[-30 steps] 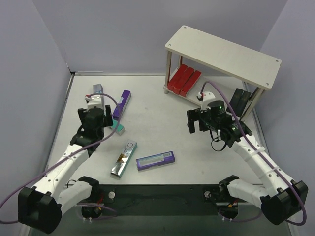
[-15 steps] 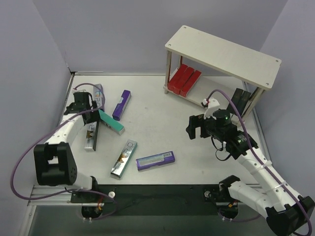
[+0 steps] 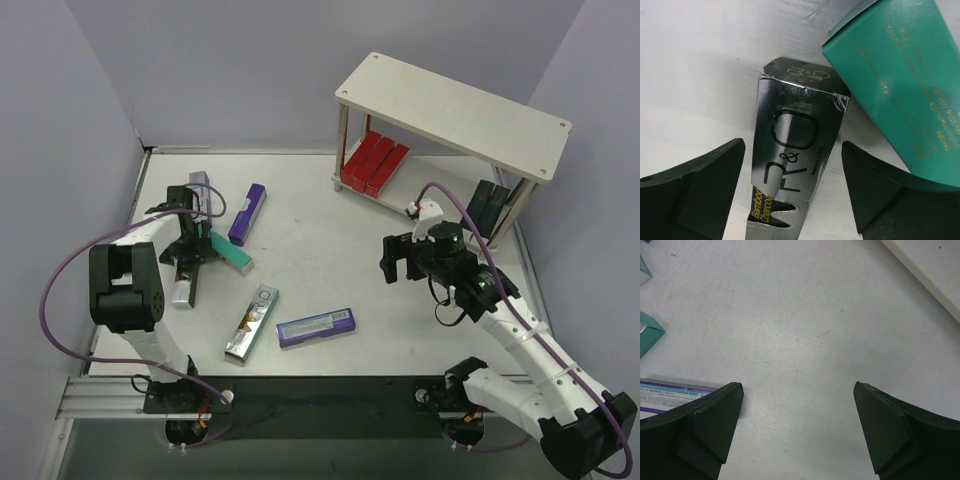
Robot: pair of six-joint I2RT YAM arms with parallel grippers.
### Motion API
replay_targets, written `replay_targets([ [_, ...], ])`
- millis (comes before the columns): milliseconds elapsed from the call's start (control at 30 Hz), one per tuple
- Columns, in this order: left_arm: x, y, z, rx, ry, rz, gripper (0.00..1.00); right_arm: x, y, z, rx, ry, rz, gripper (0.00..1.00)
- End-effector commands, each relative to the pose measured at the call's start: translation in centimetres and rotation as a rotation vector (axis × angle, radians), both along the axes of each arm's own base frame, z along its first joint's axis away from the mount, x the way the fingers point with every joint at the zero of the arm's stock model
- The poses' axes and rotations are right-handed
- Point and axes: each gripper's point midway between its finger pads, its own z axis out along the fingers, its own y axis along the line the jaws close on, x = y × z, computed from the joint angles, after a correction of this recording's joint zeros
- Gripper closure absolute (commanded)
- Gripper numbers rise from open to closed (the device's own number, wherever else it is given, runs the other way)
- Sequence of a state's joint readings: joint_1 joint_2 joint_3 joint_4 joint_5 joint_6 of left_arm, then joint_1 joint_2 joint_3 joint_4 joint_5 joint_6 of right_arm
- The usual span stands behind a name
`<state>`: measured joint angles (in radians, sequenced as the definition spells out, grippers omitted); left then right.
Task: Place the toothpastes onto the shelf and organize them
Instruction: Pick up the toothpaste from the center of the board.
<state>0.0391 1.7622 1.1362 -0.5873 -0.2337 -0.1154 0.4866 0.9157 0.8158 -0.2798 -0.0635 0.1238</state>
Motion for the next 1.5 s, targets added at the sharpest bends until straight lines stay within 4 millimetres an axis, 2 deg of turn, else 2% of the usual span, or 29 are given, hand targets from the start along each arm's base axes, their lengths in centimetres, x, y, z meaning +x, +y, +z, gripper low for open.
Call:
replay_targets([
  [0,1.1,-0.4,-0.1,-0.027,0.006,-0.027,0.15,0.8,0.0,0.8,-0.017,-0.032,-0.006,0.0],
  [200,0.9,-1.1,-1.6,-0.055,0.032,-0.025,0.27,0.8,-0.2,0.5,-0.026,-0.024,-0.02,0.0],
  [233,0.9,-1.2,-1.7,-0.057,0.029,-0.018,0.34,0.8,-0.2,0.5,-0.025,-0.027,-0.022,0.0],
  [333,0.4,-1.3,-1.5,-0.067,0.015,-0.007,0.39,0.6,-0.3,0.4,-0.021,-0.026,-0.026,0.0],
  [433,0.3,-1.2,0.1,-0.062,-0.033,0.004,0.4,0.4,-0.3,0.4,-0.007,-0.026,-0.031,0.0],
  [500,0.2,-1.2,1.1,-0.064,-0.053,0.016,0.45,0.2,-0.5,0.5,0.001,-0.031,-0.04,0.0],
  [600,0.0,-1.7,3.4,-0.094,-0.113,0.042,0.45,0.0,-0.3,0.7,0.023,-0.035,-0.037,0.0],
  [633,0.0,-2.2,4.8,-0.123,-0.16,0.061,0.45,-0.1,-0.1,0.8,0.031,-0.036,-0.032,0.0],
  [700,0.0,-3.0,6.4,-0.171,-0.209,0.075,0.45,-0.3,0.5,1.1,0.059,-0.033,-0.011,0.0],
  [733,0.1,-3.5,8.3,-0.209,-0.275,0.107,0.45,-0.3,0.7,1.2,0.076,-0.028,-0.009,0.0],
  [800,0.0,-5.2,9.9,-0.294,-0.335,0.149,0.44,-0.4,1.3,1.4,0.1,-0.028,0.008,0.0],
  [833,-0.1,-7.0,11.7,-0.32,-0.386,0.127,0.43,-0.5,1.7,1.6,0.115,-0.028,0.017,0.0],
  [933,-0.1,-10.2,14.6,-0.421,-0.485,0.157,0.39,-0.4,2.4,2.1,0.153,-0.044,0.024,0.0],
  [967,0.2,-12.3,15.7,-0.466,-0.524,0.127,0.39,-0.4,3.0,2.7,0.179,-0.056,0.033,0.0],
  [1033,0.1,-14.8,17.0,-0.571,-0.567,0.149,0.4,-0.4,3.8,3.4,0.215,-0.068,0.05,0.0],
  [1067,0.4,-16.9,18.0,-0.628,-0.606,0.117,0.39,-0.5,4.6,4.0,0.249,-0.078,0.067,0.0],
  [1100,0.3,-18.0,18.2,-0.674,-0.613,0.11,0.39,-0.6,5.0,4.3,0.267,-0.082,0.076,0.0],
  [1267,0.9,-24.0,21.5,-0.916,-0.703,0.117,0.39,-1.2,7.2,6.3,0.357,-0.123,0.117,0.0],
  [1300,0.4,-25.8,22.0,-0.966,-0.696,0.103,0.39,-1.5,7.8,6.2,0.363,-0.116,0.13,0.0],
  [1467,0.7,-31.4,24.1,-1.158,-0.71,0.06,0.39,-1.8,9.4,6.2,0.375,-0.124,0.155,0.0],
])
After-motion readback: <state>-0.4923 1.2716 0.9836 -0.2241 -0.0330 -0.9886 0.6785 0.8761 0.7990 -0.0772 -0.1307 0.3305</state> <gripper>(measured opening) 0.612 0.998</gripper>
